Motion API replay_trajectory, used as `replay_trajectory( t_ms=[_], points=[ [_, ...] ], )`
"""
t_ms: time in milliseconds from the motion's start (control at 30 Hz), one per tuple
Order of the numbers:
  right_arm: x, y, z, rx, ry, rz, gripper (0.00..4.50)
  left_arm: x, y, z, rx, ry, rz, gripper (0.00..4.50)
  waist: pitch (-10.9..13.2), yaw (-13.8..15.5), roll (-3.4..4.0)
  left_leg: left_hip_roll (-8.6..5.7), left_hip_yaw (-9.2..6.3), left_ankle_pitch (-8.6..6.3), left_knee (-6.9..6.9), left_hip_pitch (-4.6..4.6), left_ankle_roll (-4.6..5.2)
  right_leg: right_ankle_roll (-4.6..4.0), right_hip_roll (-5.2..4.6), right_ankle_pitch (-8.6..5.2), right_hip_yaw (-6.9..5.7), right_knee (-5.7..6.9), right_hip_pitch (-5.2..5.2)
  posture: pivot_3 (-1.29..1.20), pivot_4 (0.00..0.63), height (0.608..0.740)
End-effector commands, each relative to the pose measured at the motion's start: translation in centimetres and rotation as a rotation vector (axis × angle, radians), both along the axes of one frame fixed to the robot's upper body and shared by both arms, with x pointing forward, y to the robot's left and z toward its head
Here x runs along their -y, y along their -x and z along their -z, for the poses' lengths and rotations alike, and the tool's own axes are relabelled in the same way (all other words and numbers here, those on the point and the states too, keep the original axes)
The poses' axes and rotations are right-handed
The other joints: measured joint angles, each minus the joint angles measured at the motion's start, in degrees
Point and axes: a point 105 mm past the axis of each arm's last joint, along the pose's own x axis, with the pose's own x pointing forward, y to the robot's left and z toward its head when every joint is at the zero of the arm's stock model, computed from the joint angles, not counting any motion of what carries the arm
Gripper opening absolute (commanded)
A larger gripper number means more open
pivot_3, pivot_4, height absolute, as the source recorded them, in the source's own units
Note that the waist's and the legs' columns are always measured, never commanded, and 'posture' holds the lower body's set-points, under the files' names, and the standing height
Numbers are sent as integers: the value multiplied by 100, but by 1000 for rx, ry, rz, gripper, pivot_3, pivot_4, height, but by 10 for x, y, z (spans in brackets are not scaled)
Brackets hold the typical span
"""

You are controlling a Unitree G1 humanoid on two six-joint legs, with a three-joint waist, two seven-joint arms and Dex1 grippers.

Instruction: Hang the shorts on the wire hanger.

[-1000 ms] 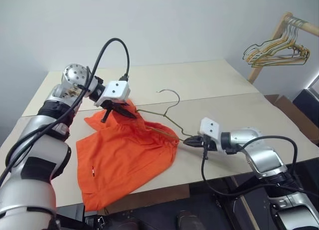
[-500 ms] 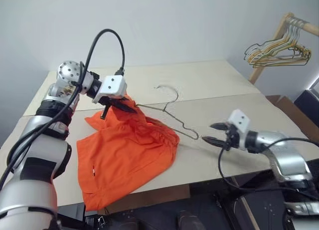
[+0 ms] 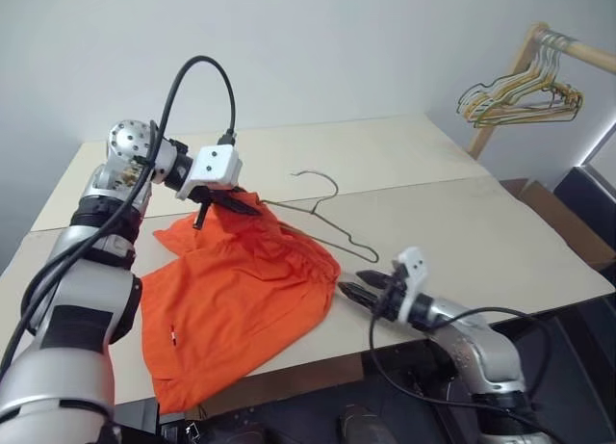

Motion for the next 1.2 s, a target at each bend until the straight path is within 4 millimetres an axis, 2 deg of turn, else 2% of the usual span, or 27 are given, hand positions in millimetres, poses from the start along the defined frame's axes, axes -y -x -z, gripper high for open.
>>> replay_trajectory(
  t_ms=[33,133,233,533,733,867,1000,1200],
  points=[
    [-9,-6,-5,3,-29,10,3648,-2,-1,-12,40,25,-6,0,0,10,-1,-2,-1,0,1,-1,0,1,-2,1,-2,-1,1,-112,0,740],
    [-21,-3,-1,-15,-31,-43,3648,-2,-2,-12,40,28,-9,0,0,2,-1,-6,-1,0,5,-4,0,6,-10,3,-3,0,2,-108,0,740],
    [-25,-2,3,-39,-30,-57,3080,-1,-2,-12,40,34,-12,0,0,-9,-1,-6,-2,0,6,-3,0,7,-8,4,-3,1,1,-104,0,740],
    [-14,-5,9,-77,-30,-11,8,-3,-2,-11,44,47,-18,0,-1,-18,-1,-6,-4,0,6,-4,0,7,-7,4,-3,3,1,-109,0,740],
    [11,-5,2,-105,-80,19,8,-5,5,-15,34,100,3,0,-1,-21,-1,-5,-5,0,5,-4,0,7,-9,4,-3,3,1,-112,0,740],
    [45,3,-8,-103,-49,-22,8,-9,12,-18,36,107,26,0,0,-12,-1,-7,-5,0,6,-6,0,9,-14,5,-4,2,1,-119,0,740],
    [68,12,-20,-135,-38,-110,8,-9,17,-23,34,137,47,0,-1,-15,-1,-6,-6,-1,9,-5,1,10,-13,6,-6,0,6,-129,0,740],
    [88,17,-24,-144,35,-163,8,-11,18,-25,38,138,52,0,-1,-19,-1,-5,-5,-1,9,-1,2,10,-7,5,-4,0,6,-134,0,740]
  ],
)
